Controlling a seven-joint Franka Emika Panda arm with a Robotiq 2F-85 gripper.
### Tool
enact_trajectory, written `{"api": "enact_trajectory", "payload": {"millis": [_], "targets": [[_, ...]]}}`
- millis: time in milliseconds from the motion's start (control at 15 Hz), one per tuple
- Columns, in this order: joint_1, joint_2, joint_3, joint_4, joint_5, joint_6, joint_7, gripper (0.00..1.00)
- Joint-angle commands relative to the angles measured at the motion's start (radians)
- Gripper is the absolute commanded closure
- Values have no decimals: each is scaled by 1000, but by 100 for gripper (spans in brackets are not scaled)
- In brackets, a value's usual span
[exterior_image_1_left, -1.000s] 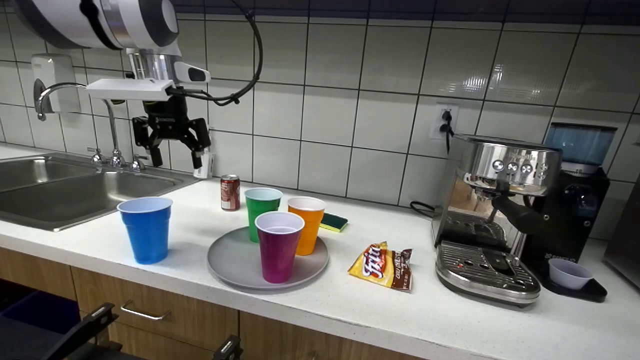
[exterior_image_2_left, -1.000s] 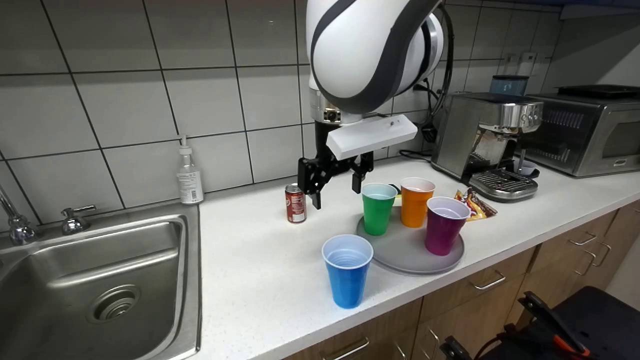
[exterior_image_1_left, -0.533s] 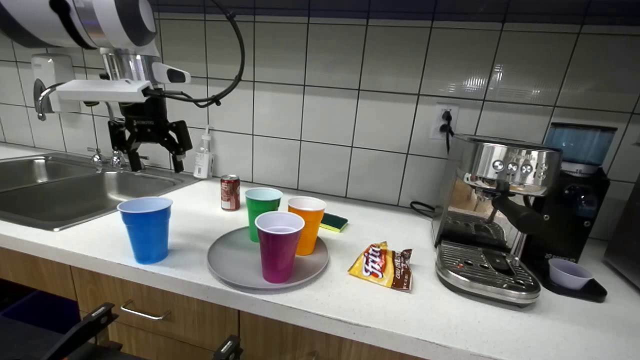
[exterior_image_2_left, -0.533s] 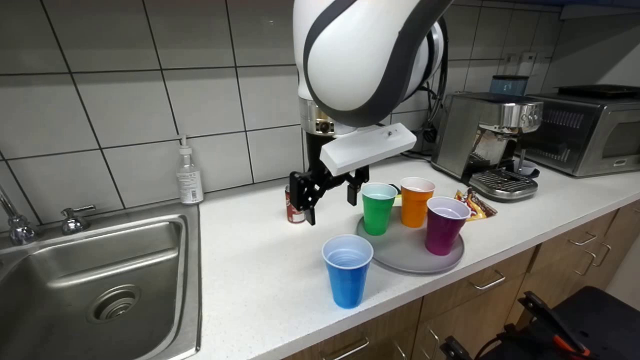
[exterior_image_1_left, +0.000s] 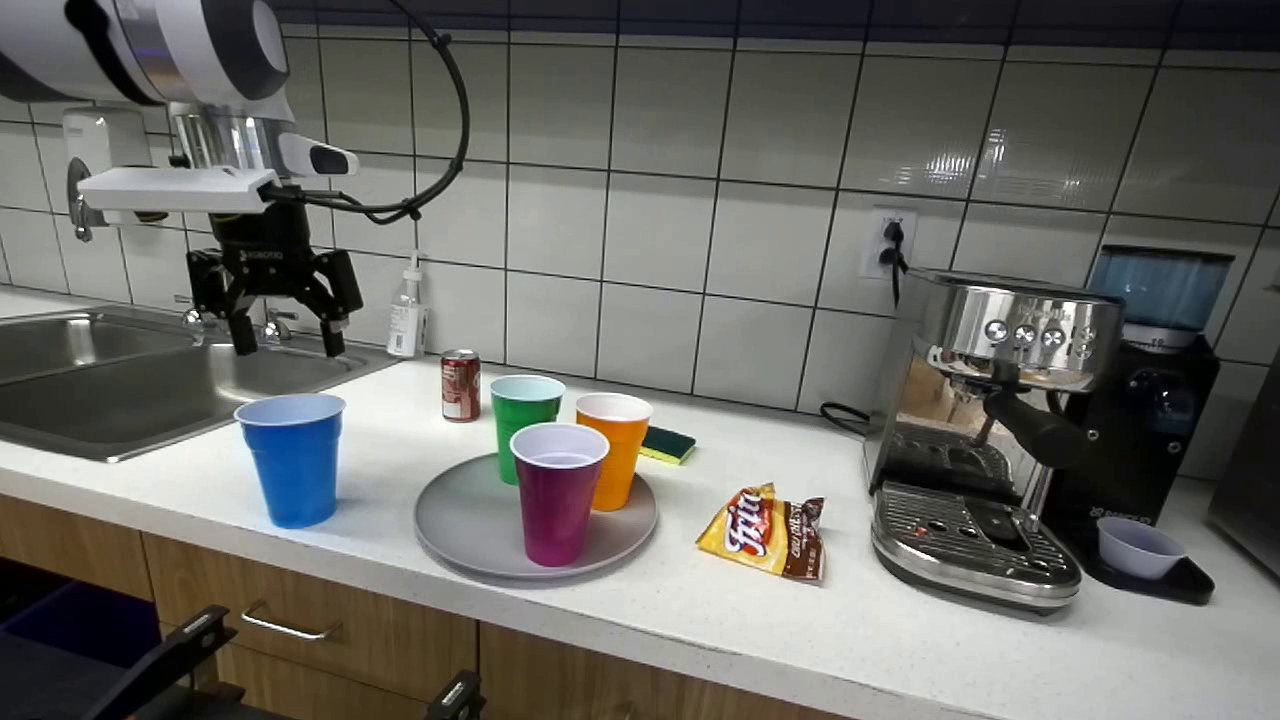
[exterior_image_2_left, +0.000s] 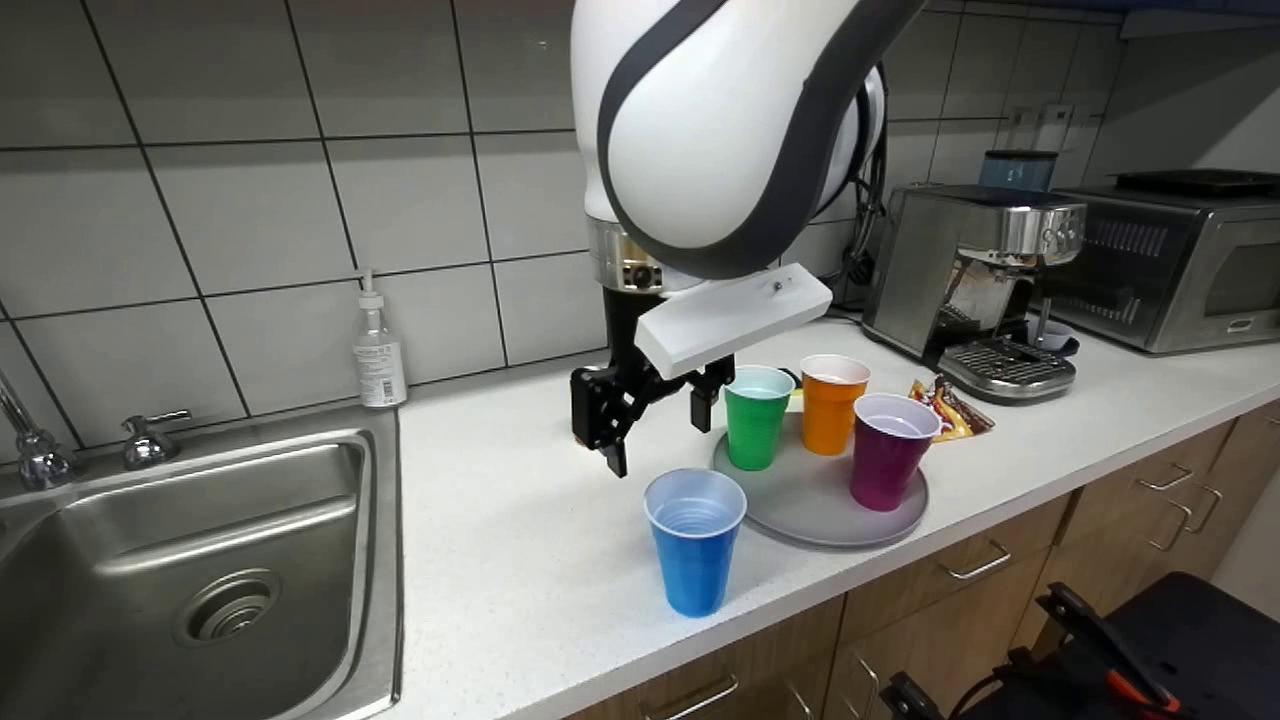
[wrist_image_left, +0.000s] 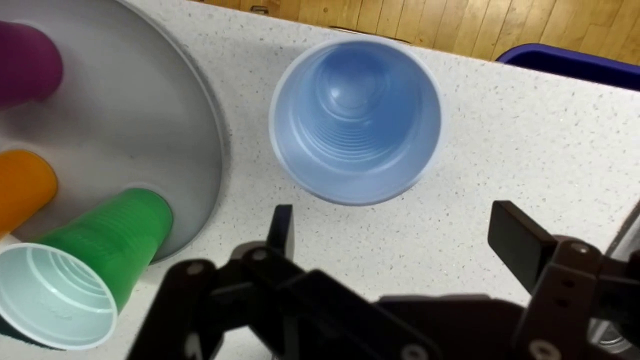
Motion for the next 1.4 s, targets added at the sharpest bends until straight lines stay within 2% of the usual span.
{"api": "enact_trajectory", "payload": {"millis": [0, 533, 1333], "targets": [[7, 1, 17, -16, 28, 13, 10, 0], [17, 83, 15, 15, 80, 54, 18, 0], [35, 202, -4, 58, 58, 108, 45, 0]]}}
